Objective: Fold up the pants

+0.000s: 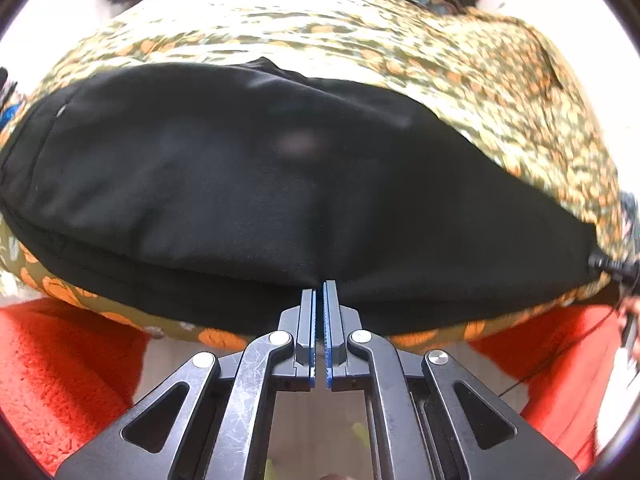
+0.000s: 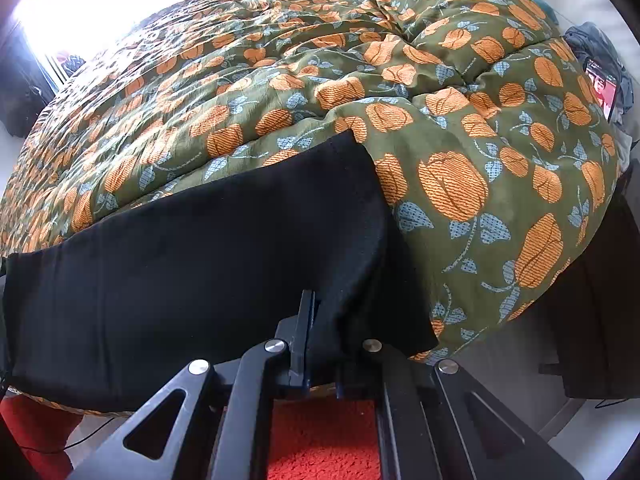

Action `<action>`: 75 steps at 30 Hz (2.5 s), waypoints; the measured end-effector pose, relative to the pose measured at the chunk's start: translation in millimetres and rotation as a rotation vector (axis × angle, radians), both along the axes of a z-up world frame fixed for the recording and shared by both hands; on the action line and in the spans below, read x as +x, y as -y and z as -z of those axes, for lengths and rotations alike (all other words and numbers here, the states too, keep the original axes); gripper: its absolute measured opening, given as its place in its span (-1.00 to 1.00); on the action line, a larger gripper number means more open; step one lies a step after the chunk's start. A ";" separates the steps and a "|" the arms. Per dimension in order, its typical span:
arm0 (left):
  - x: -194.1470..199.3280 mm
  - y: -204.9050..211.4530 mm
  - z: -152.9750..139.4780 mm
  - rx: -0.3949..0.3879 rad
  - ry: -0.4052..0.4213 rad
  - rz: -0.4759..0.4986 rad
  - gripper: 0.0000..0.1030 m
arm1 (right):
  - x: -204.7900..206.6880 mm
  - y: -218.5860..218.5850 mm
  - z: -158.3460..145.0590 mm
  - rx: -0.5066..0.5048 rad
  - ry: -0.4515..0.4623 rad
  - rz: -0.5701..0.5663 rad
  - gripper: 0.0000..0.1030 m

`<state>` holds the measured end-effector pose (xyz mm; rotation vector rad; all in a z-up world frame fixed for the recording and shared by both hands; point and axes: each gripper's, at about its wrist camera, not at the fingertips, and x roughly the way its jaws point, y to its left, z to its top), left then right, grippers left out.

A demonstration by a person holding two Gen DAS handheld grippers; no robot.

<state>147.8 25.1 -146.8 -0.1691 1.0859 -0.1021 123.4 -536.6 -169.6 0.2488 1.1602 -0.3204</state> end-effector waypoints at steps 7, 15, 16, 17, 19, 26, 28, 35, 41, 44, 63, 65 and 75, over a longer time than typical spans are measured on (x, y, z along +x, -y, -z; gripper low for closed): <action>0.7 -20.3 5.0 -0.111 -0.028 -0.067 -0.61 | -1.9 2.2 0.4 0.007 0.005 0.005 -0.88; 7.1 -42.1 13.9 -0.253 -0.037 -0.176 -0.73 | -2.7 1.6 1.5 0.005 -0.003 0.000 -0.88; 8.2 -43.5 16.6 -0.268 -0.049 -0.181 -0.83 | -2.8 1.6 1.6 0.006 -0.004 -0.001 -0.88; 8.7 -44.8 18.9 -0.280 -0.055 -0.190 -0.87 | -3.2 1.8 1.7 0.008 -0.004 -0.002 -0.88; 8.1 -40.8 17.9 -0.255 -0.054 -0.174 -0.93 | -3.6 2.0 1.5 0.011 -0.002 -0.002 -0.87; 4.4 -20.2 9.7 -0.088 -0.055 -0.080 -0.91 | -8.9 7.0 -0.4 0.030 0.018 0.015 -0.60; 3.0 -15.0 8.1 -0.013 -0.088 -0.081 -0.64 | -13.1 7.9 -5.0 0.029 0.046 0.027 -0.22; -32.1 37.7 -62.7 0.214 0.057 0.085 0.37 | -45.6 -3.9 -46.3 -0.176 0.253 0.089 0.54; 38.5 154.8 -76.7 0.137 0.149 0.363 0.73 | -34.9 -14.9 -54.7 -0.193 0.282 0.038 0.54; 87.6 209.1 -42.9 0.184 0.125 0.397 0.70 | -34.8 -7.4 -53.4 -0.140 0.292 0.053 0.54; 57.7 261.2 28.3 0.259 -0.016 0.440 0.80 | -6.1 100.7 9.2 0.600 0.186 -0.020 0.54; 57.4 260.9 29.2 0.265 -0.013 0.442 0.81 | 2.1 94.5 16.9 0.559 0.117 -0.055 0.54; 60.6 260.9 27.9 0.246 -0.030 0.439 0.83 | 13.4 55.0 4.1 0.564 0.096 -0.192 -0.73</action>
